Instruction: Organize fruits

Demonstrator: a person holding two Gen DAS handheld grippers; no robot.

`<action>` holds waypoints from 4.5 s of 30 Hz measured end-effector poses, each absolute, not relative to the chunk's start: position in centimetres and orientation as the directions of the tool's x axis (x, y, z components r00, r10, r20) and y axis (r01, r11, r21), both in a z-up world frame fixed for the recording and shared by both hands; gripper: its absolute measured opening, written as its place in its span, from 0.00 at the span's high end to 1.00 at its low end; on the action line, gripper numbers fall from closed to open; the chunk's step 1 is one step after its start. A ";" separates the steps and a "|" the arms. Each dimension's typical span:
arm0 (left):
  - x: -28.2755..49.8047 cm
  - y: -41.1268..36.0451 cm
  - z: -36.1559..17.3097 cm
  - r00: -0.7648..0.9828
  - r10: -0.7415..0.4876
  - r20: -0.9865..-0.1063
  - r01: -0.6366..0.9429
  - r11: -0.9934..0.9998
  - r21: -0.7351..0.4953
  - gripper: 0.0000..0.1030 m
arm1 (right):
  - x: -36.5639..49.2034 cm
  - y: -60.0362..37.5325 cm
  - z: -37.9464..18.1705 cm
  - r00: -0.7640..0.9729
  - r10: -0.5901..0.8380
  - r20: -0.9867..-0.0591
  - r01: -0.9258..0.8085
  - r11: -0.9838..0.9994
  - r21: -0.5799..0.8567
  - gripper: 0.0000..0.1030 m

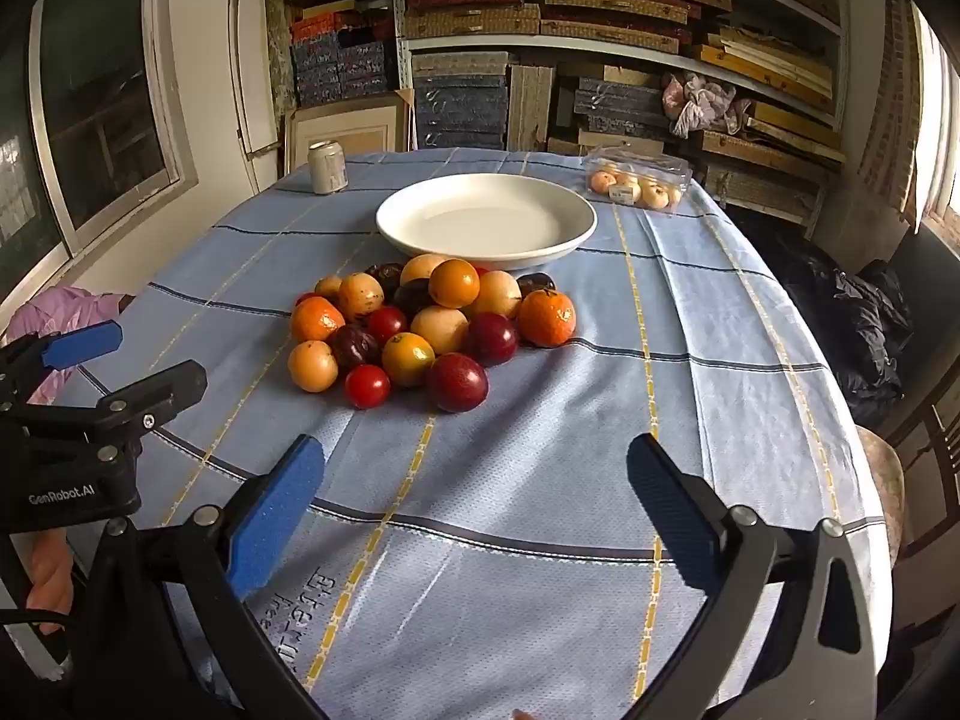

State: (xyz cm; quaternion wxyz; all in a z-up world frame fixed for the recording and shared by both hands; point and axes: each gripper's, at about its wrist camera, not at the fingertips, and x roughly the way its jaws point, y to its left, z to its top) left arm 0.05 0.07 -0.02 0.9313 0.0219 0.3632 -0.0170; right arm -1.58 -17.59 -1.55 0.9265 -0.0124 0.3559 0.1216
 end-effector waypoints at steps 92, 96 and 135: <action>0.5 0.8 -1.3 0.708 0.011 -0.706 0.019 0.999 0.034 0.03 | -1.8 -17.3 -1.7 0.720 0.226 -0.656 -0.234 0.969 0.077 0.04; 0.5 0.8 -1.3 0.708 0.011 -0.706 0.019 0.999 0.034 0.03 | -1.8 -17.4 -1.8 0.720 0.226 -0.656 -0.233 0.969 0.078 0.04; 6.8 2.6 -6.0 0.568 -0.138 -0.811 0.114 0.990 -0.088 0.03 | 7.0 -16.4 -6.6 0.596 0.275 -0.754 -0.259 0.955 0.144 0.04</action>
